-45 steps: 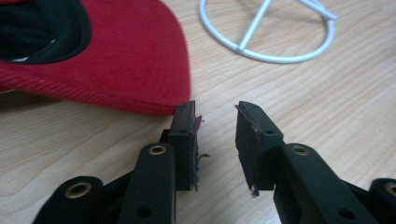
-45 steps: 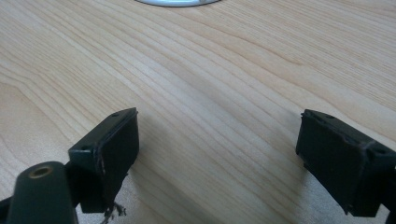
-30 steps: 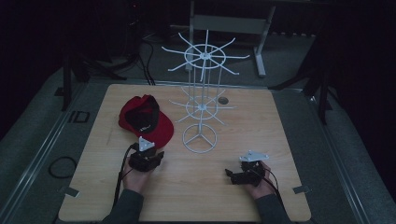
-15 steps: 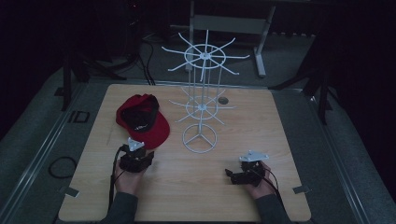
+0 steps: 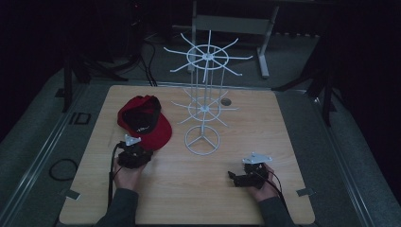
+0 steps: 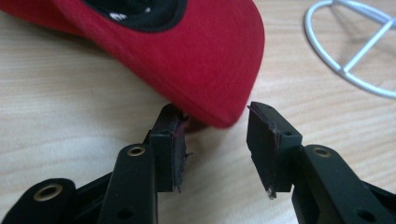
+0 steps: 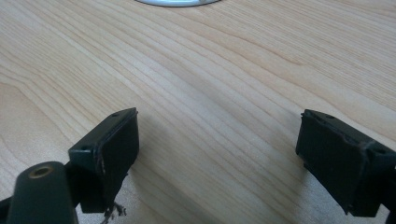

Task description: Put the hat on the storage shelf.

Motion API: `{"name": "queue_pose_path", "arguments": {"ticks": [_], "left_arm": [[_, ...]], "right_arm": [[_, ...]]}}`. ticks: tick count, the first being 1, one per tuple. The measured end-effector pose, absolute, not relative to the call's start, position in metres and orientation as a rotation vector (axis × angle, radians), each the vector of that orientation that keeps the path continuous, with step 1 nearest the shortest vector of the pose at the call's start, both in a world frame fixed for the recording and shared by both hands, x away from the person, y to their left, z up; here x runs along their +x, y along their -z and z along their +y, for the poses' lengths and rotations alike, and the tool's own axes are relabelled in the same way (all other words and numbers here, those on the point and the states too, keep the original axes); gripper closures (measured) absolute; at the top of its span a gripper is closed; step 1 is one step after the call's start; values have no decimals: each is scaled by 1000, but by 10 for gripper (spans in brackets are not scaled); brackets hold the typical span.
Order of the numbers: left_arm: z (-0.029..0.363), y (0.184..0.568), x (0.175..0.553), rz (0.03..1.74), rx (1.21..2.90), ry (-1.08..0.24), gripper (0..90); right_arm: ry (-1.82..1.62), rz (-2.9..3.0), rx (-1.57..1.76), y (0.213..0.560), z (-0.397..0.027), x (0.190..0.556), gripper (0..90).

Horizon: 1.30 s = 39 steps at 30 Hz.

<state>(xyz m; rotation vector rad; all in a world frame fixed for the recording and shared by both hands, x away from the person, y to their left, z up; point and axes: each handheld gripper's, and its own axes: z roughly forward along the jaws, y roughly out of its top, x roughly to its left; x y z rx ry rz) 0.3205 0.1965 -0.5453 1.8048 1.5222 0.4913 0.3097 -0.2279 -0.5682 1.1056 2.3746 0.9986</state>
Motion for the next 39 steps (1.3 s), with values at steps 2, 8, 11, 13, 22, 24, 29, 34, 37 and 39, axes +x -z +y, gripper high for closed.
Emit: {"name": "queue_pose_path", "arguments": {"ticks": [2,8,11,13,22,24,29,34,37,39], "left_arm": [[199,544,327,1527,1802,-468,563],[202,545,335,1539,1778,-434,555],[203,546,341,1544,1770,-416,554],[204,546,346,1552,1757,-413,554],[206,549,355,1564,1775,-397,582],[207,549,356,1569,1768,-399,585],[207,549,356,1568,1774,-399,606],[204,548,353,1546,1788,-439,637],[200,548,347,1514,1792,-487,670],[198,547,343,1489,1803,-515,691]], "right_arm": [[-999,2374,1105,568,-228,310,131],[-999,2375,1108,568,-228,310,131],[-998,2375,1106,568,-228,310,131],[-998,2375,1106,568,-228,310,131],[-998,2376,1105,568,-228,310,131],[-998,2375,1105,568,-228,310,131],[-998,2375,1104,568,-228,310,131],[-998,2376,1105,568,-228,310,131],[-997,2376,1109,568,-228,310,131],[-998,2375,1107,568,-228,310,131]]}}
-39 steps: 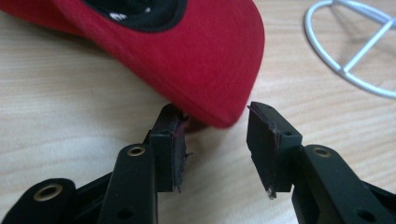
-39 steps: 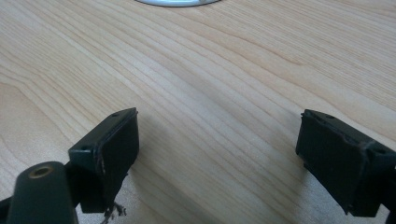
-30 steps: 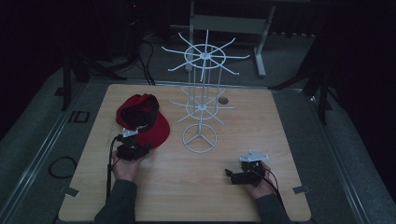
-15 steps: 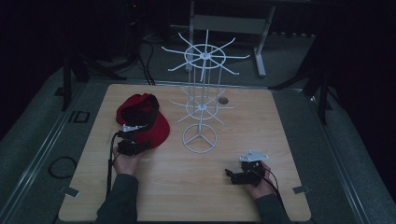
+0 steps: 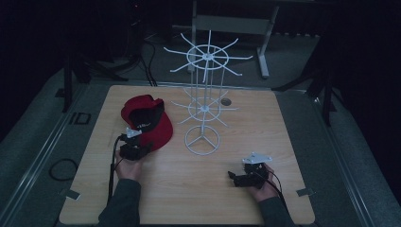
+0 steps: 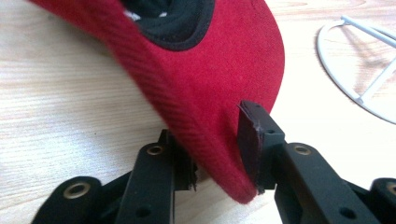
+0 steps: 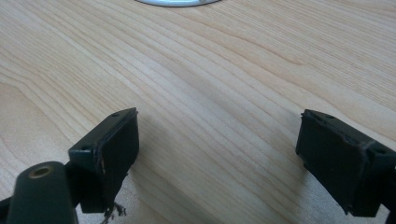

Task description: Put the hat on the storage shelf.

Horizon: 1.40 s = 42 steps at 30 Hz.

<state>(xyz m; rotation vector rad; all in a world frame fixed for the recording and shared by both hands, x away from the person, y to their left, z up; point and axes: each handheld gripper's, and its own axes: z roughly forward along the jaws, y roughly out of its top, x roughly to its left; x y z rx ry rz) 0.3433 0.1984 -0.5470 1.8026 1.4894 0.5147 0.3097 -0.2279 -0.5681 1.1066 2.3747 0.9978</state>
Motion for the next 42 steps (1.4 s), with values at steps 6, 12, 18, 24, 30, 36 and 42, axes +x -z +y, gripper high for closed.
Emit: {"name": "queue_pose_path", "arguments": {"ticks": [6,12,18,24,30,36,42], "left_arm": [[200,548,334,1459,1783,-499,759],[198,549,324,1399,1805,-520,857],[201,553,322,1414,1746,-477,860],[201,554,322,1415,1712,-477,862],[202,553,321,1415,1688,-505,863],[207,552,322,1426,1659,-497,863],[210,545,319,1415,1627,-520,863]], "right_arm": [[-1000,2374,1106,568,-228,310,131],[-999,2375,1106,568,-228,310,131],[-998,2375,1106,568,-228,310,131],[-998,2375,1106,568,-228,310,131],[-999,2375,1106,568,-228,310,131],[-998,2375,1106,568,-228,310,131],[-998,2375,1106,568,-228,310,131]]}}
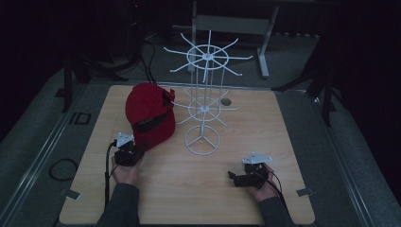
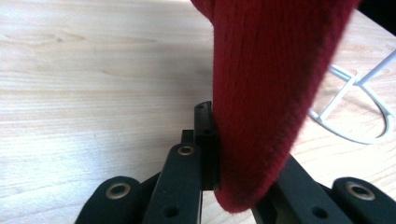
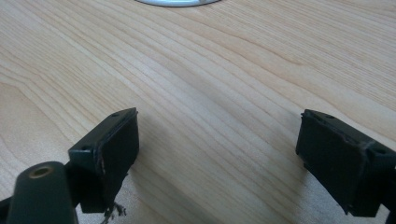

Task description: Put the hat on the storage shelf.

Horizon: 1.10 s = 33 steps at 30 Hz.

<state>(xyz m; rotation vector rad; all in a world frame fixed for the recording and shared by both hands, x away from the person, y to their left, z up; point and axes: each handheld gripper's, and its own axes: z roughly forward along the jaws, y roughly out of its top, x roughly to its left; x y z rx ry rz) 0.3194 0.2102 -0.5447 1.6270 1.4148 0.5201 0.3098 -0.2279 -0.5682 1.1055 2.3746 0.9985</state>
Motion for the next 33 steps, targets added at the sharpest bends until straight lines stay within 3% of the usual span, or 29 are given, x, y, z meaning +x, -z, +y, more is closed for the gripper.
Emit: {"name": "queue_pose_path", "arguments": {"ticks": [33], "left_arm": [[221,501,302,1373,1529,-608,862]], "right_arm": [[-1000,2375,1105,568,-228,310,131]]}}
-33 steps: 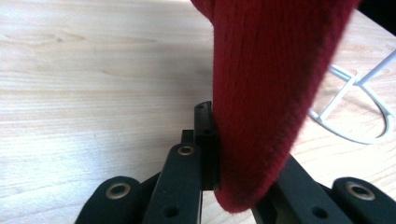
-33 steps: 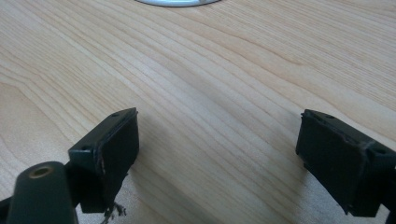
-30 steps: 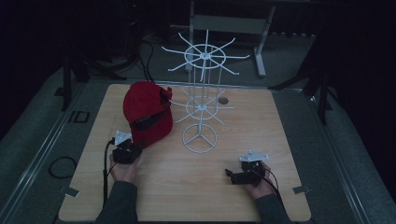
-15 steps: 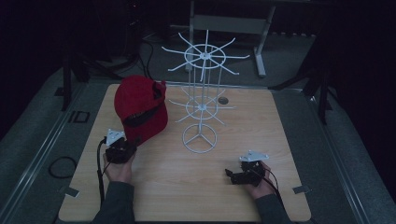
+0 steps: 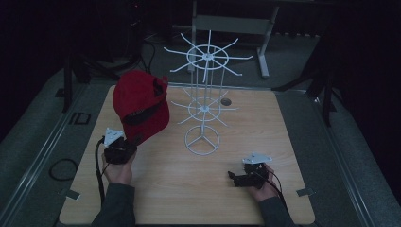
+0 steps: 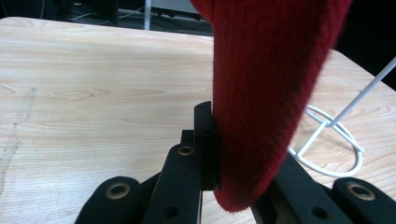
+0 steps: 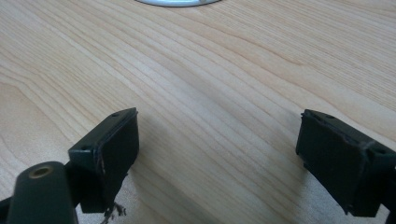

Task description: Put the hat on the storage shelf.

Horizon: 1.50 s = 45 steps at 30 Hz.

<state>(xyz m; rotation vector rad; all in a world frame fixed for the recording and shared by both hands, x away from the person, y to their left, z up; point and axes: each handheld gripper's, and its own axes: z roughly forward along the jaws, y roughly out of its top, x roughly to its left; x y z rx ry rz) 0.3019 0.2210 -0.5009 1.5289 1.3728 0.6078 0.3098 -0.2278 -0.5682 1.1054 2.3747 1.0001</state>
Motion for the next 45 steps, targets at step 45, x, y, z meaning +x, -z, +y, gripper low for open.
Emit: {"name": "queue_pose_path", "arguments": {"ticks": [45], "left_arm": [[221,448,300,1295,1461,-667,861]], "right_arm": [[-999,2375,1108,568,-228,310,131]]}}
